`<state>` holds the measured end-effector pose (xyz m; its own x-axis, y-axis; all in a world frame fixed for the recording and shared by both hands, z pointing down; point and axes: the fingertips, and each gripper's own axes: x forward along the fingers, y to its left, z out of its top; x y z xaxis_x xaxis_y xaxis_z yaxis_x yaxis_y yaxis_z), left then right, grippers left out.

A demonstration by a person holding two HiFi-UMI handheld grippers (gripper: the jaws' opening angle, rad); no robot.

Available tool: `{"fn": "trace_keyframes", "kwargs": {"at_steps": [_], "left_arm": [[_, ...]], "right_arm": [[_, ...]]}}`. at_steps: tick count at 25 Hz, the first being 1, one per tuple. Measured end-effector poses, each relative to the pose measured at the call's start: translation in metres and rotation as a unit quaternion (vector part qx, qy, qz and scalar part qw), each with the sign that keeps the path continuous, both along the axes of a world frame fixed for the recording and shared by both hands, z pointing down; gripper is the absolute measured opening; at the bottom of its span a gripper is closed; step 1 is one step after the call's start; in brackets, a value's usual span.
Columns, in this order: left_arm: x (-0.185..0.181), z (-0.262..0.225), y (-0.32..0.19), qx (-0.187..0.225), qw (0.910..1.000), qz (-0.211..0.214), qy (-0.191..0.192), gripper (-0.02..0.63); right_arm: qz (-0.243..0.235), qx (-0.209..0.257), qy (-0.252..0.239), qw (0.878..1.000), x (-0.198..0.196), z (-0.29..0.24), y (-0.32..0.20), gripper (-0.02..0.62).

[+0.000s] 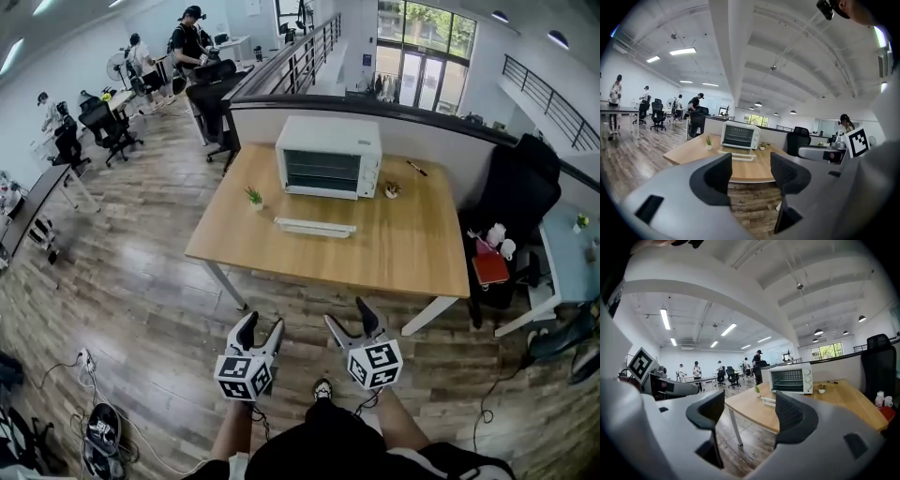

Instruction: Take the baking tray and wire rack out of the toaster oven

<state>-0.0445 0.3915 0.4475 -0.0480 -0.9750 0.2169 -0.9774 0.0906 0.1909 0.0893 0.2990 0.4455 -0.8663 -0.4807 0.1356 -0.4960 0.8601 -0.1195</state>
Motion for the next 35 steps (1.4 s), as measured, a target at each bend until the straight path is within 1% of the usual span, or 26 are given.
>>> {"fn": "trace_keyframes", "kwargs": {"at_steps": [3,8,12,17,19,24,27,31,35], "left_arm": [[-0.014,-0.002,-0.038,-0.004,1.0,0.001,0.005,0.239],[-0.023,-0.002,-0.099,-0.005,0.9999,0.012,0.009,0.239],[-0.036,0.008,-0.135,-0.014,0.9996,0.016,0.02,0.239],[-0.052,0.016,-0.18,-0.014,0.9988,0.027,0.038,0.239],[-0.062,0.018,-0.199,-0.011,0.9985,0.028,0.044,0.239],[-0.088,0.021,-0.252,-0.007,0.9972,0.047,0.058,0.239],[-0.112,0.02,-0.285,-0.007,0.9963,0.058,0.062,0.239],[-0.143,0.028,-0.333,-0.023,0.9939,0.081,0.071,0.239],[-0.168,0.039,-0.38,-0.044,0.9896,0.112,0.079,0.239]], "right_arm": [[0.001,-0.01,-0.007,1.0,-0.014,0.001,-0.034,0.337],[0.019,-0.025,-0.017,0.999,-0.018,0.004,-0.091,0.337],[0.029,-0.043,-0.015,0.999,-0.027,0.014,-0.124,0.337],[0.045,-0.057,-0.01,0.997,-0.039,0.024,-0.163,0.337],[0.048,-0.064,-0.011,0.997,-0.05,0.026,-0.179,0.337],[0.061,-0.059,0.003,0.996,-0.077,0.027,-0.224,0.337],[0.074,-0.061,0.004,0.995,-0.1,0.025,-0.254,0.337],[0.098,-0.078,0.006,0.992,-0.13,0.029,-0.295,0.337],[0.126,-0.093,0.013,0.988,-0.155,0.036,-0.333,0.337]]}}
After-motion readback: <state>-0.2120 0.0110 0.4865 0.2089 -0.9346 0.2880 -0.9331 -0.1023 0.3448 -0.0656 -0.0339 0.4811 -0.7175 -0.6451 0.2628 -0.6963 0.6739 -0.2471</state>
